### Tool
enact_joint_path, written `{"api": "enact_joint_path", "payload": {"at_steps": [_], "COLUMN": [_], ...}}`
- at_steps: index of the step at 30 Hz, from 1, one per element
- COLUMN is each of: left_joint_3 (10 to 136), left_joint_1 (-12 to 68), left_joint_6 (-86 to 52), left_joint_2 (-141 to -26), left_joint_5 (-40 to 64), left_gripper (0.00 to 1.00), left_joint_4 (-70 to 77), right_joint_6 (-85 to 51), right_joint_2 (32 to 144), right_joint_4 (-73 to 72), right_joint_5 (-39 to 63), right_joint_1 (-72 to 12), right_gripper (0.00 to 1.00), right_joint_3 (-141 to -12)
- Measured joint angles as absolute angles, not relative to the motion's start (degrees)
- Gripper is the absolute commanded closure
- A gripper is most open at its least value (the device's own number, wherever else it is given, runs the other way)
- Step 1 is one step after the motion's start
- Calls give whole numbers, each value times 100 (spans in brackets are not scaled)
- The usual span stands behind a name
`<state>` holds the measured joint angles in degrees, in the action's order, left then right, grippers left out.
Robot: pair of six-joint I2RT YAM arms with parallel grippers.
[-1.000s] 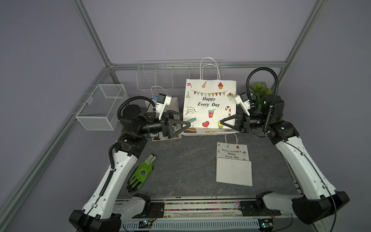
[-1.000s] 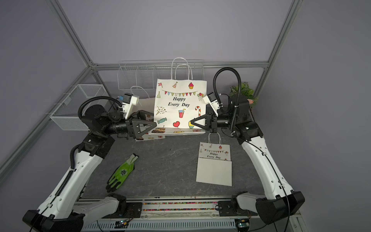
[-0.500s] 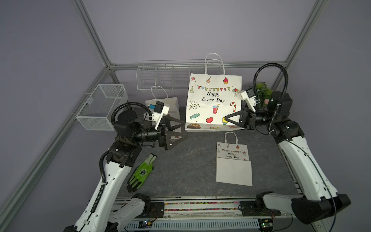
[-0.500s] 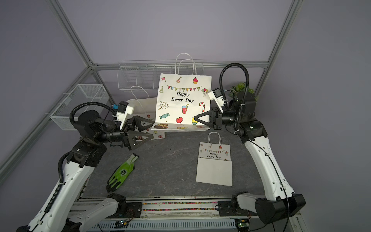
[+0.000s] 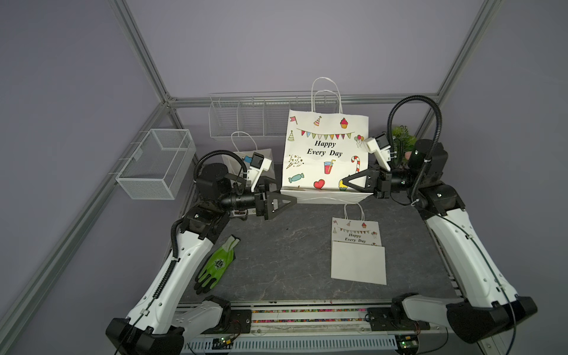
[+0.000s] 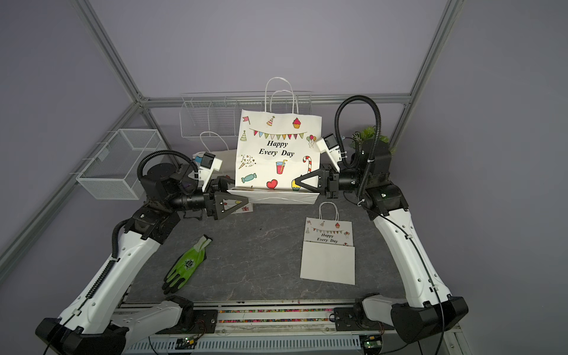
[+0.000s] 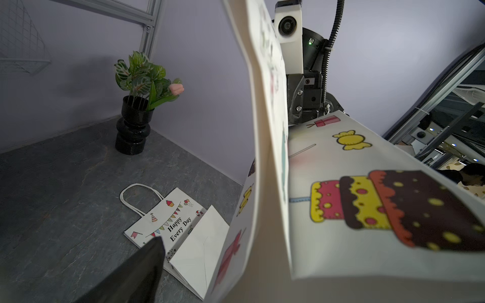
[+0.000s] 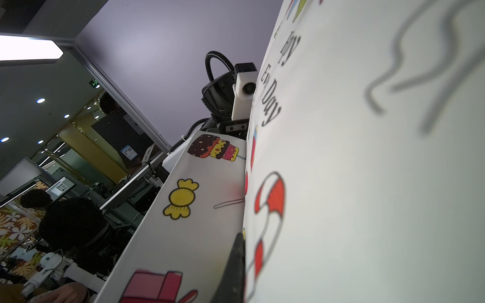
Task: Put away the paper bag
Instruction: Press the paper bag.
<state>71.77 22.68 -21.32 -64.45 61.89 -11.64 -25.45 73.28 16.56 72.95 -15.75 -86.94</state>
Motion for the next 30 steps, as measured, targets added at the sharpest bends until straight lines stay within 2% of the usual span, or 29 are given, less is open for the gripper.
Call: {"api": "enact_joint_path", "payload": {"at_steps": [7, 9, 11, 12, 14, 19, 20, 21, 22, 23, 24, 25, 30], "left_joint_3": [7177, 7177, 7177, 7175, 7172, 7172, 7168, 7161, 7144, 7124, 7111, 7091, 7046], "left_joint_1": [2281, 2292, 2296, 2298, 2318, 2340, 2344, 2344, 2344, 2353, 2355, 2366, 2416], "left_joint_6": [-2633, -2711, -2840, -2836, -2899, -2993, -3000, -3004, -3015, -3039, -3089, -3107, -3229], "left_joint_2": [-6414, -6386, -6346, -6329, -6298, -6294, -6294, -6294, -6294, -6296, -6300, -6307, -6386], "left_joint_5": [6195, 6200, 6228, 6237, 6267, 6300, 6302, 6302, 6305, 6302, 6300, 6302, 6322], "left_gripper": [1, 9, 34, 40, 46, 50, 49, 44, 31, 13, 0, 0, 0], "left_joint_4": [-440, -351, -279, -237, -148, -14, 12, 27, 67, 108, 130, 154, 290], "right_joint_6": [-2351, -2305, -2239, -2220, -2182, -2095, -2082, -2069, -2056, -2051, -2053, -2056, -2121], "right_joint_2": [7328, 7328, 7328, 7328, 7328, 7317, 7308, 7297, 7284, 7269, 7253, 7240, 7212], "right_joint_4": [1900, 1955, 2018, 2051, 2121, 2198, 2204, 2204, 2204, 2202, 2200, 2193, 2062], "right_joint_5": [7314, 7317, 7312, 7310, 7290, 7290, 7290, 7288, 7290, 7295, 7299, 7314, 7382], "right_joint_1": [-1688, -1699, -1708, -1708, -1710, -1715, -1719, -1726, -1732, -1737, -1739, -1741, -1796], "right_gripper": [93, 93, 93, 93, 93, 90, 89, 89, 89, 89, 90, 93, 93], "right_joint_3": [-8702, -8707, -8718, -8722, -8744, -8788, -8788, -8788, -8788, -8788, -8788, -8788, -8820]}}
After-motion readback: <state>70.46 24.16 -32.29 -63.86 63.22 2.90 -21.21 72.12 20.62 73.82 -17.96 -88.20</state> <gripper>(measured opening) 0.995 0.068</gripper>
